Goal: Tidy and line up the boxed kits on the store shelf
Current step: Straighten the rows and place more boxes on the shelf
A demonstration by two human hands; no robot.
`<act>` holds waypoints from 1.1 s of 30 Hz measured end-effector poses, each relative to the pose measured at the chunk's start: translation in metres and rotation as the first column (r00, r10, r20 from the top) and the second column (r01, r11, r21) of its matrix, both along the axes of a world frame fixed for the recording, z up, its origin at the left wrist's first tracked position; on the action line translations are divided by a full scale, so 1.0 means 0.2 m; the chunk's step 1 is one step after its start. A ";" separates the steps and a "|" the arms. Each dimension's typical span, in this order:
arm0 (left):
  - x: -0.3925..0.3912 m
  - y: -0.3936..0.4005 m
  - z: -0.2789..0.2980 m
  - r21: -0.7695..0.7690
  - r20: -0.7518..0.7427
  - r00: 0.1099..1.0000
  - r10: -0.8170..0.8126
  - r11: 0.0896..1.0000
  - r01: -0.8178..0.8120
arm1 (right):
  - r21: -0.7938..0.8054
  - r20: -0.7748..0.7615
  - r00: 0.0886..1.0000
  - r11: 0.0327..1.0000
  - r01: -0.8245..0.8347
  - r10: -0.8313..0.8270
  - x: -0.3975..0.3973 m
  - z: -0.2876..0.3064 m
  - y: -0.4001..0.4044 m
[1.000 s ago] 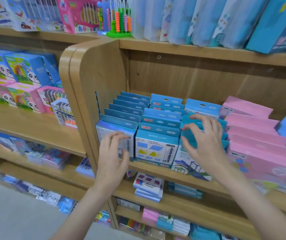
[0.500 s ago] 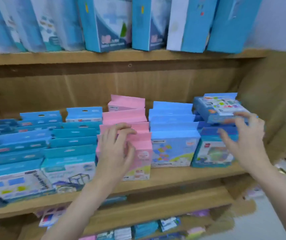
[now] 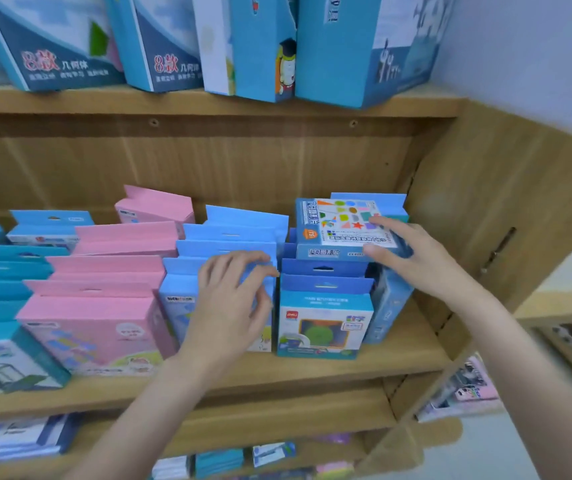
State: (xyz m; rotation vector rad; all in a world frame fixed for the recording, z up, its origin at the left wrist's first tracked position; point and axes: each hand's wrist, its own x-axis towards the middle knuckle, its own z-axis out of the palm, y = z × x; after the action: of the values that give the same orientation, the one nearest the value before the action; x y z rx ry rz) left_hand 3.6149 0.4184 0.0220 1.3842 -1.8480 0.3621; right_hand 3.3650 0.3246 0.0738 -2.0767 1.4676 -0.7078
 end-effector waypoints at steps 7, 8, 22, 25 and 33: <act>-0.07 0.02 -0.08 0.034 0.181 0.983 -0.003 0.999 -0.003 | 0.135 0.072 0.995 0.989 0.056 -0.066 0.02 0.01 -0.07; -0.07 0.01 -0.09 0.039 0.214 0.977 -0.002 0.999 -0.006 | 0.137 0.043 0.996 0.988 0.077 -0.084 0.03 0.02 -0.08; -0.08 -0.01 -0.15 0.027 0.342 0.936 0.089 0.994 -0.105 | -0.016 0.627 0.758 0.969 0.246 -0.182 0.13 0.07 -0.06; -0.08 -0.01 -0.14 0.058 0.320 0.946 0.057 0.995 -0.080 | 0.011 0.698 0.685 0.959 0.283 -0.210 0.08 0.12 -0.04; -0.11 0.12 0.08 0.127 -0.409 0.881 -0.238 0.941 0.313 | -0.261 0.374 0.894 0.953 -0.154 0.247 -0.19 0.35 0.27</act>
State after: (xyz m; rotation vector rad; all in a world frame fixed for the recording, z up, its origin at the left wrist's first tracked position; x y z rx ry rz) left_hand 3.5932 0.4419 0.0386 1.1840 -1.7390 -0.2308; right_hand 3.3272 0.3796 0.1448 -2.0446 0.9618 -1.1803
